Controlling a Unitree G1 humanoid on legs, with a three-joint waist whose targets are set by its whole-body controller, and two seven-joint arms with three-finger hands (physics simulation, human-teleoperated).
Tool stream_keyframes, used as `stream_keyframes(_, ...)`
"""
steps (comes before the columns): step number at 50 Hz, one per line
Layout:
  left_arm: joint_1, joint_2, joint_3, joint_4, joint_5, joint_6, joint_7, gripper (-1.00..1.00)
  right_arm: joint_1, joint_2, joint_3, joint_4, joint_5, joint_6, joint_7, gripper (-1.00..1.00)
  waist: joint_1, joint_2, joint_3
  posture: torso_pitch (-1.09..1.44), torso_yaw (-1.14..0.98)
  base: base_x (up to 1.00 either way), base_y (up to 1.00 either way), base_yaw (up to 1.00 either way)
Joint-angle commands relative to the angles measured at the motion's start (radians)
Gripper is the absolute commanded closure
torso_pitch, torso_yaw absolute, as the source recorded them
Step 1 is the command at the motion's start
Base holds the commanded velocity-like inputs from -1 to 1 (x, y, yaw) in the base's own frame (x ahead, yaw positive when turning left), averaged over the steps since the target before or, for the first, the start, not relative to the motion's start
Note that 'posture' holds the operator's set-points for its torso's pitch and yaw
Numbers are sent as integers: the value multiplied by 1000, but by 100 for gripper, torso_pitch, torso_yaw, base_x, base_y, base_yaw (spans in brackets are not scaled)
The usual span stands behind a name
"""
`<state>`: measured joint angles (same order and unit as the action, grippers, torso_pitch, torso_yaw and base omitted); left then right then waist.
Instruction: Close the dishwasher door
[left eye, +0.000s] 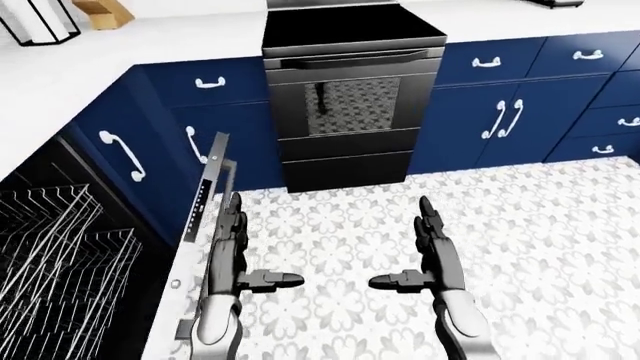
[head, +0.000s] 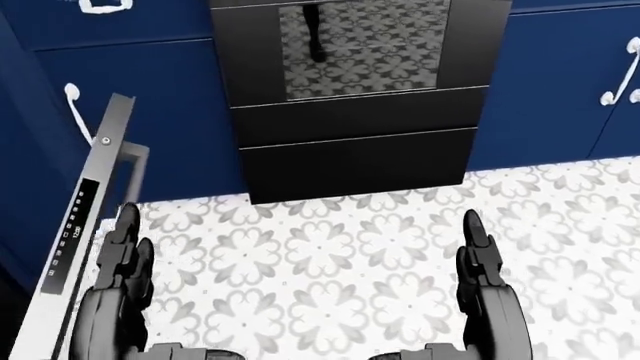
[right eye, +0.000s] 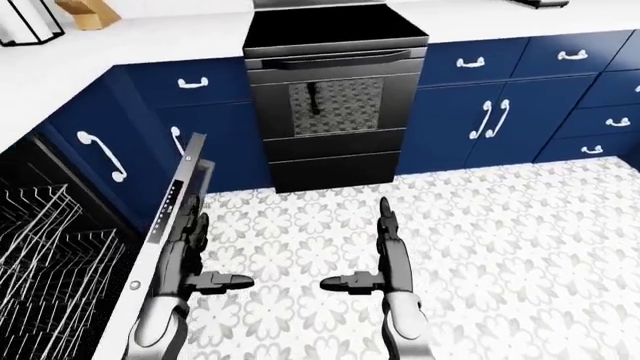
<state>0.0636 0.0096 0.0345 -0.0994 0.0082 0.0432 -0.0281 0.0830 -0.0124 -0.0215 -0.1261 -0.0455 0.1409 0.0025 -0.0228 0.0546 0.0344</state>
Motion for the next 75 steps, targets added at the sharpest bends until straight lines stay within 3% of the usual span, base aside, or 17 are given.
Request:
stream_keyframes(1,-10,7,11,-31,0,-22,4,-100,-15,5,11,-36,2,-28,5,-100,5,30,-25,0,0,0,40,0)
stream_keyframes(2,-9,7,11,-33,0,-21,4,-100,-14,5,11,-35,2,-30,5,-100,3,45,-40,0,0,0,41,0)
stream_keyframes(4,-8,7,11,-37,-1,-19,4,-100,-12,5,11,-39,3,-28,5,-100,13,14,-10,0,0,0,41,0)
stream_keyframes(17,-10,8,13,-34,-2,-20,3,-100,-14,5,9,-31,5,-34,6,-100,14,-131,-11,0,0,0,41,0)
stream_keyframes(18,-10,8,13,-34,-2,-20,4,-100,-14,5,9,-32,5,-33,6,-100,2,-93,-14,0,0,0,41,0)
stream_keyframes(21,-9,7,12,-35,-2,-20,4,-100,-12,4,8,-34,6,-33,7,-100,6,-116,-25,0,0,0,41,0)
stream_keyframes(25,-7,7,13,-40,-2,-17,4,-100,-8,4,8,-39,6,-33,7,-100,6,-75,-11,0,0,0,41,0)
stream_keyframes(27,-6,7,12,-42,-1,-18,4,-100,-6,4,7,-40,7,-34,9,-100,4,-37,-8,0,0,0,41,0)
stream_keyframes(29,-4,6,10,-42,0,-18,4,-100,-5,4,7,-43,9,-34,11,-100,8,44,-28,0,0,0,41,0)
stream_keyframes(30,-4,6,9,-42,1,-19,4,-100,-5,3,7,-43,9,-35,12,-100,15,22,-33,0,0,0,41,0)
stream_keyframes(31,-4,6,9,-40,1,-20,4,-100,-4,3,6,-47,9,-39,13,-100,22,-2,-2,0,0,0,0,0)
stream_keyframes(48,2,-9,-40,-133,29,57,14,-100,12,-4,-32,-91,31,-8,21,-100,45,-55,-15,0,0,0,0,0)
stream_keyframes(53,-29,-19,-75,-257,47,184,34,-100,25,-4,-42,-96,33,-11,25,-100,55,-134,-20,0,0,0,0,0)
stream_keyframes(54,-40,-23,-84,-274,51,209,40,-100,29,-5,-45,-100,35,-11,27,-100,51,-95,-11,0,0,0,0,0)
stream_keyframes(61,-106,-47,-146,-301,78,298,71,-100,39,-7,-61,-95,39,-17,37,-100,32,-67,-33,0,0,0,0,0)
stream_keyframes(69,-192,-110,-219,-120,83,274,112,-100,57,-6,-80,-103,46,-24,49,-100,27,-72,-44,0,0,0,0,0)
stream_keyframes(75,-310,-159,-212,263,92,105,152,-100,58,-5,-84,-93,52,-34,55,-100,27,-84,-49,0,0,0,0,0)
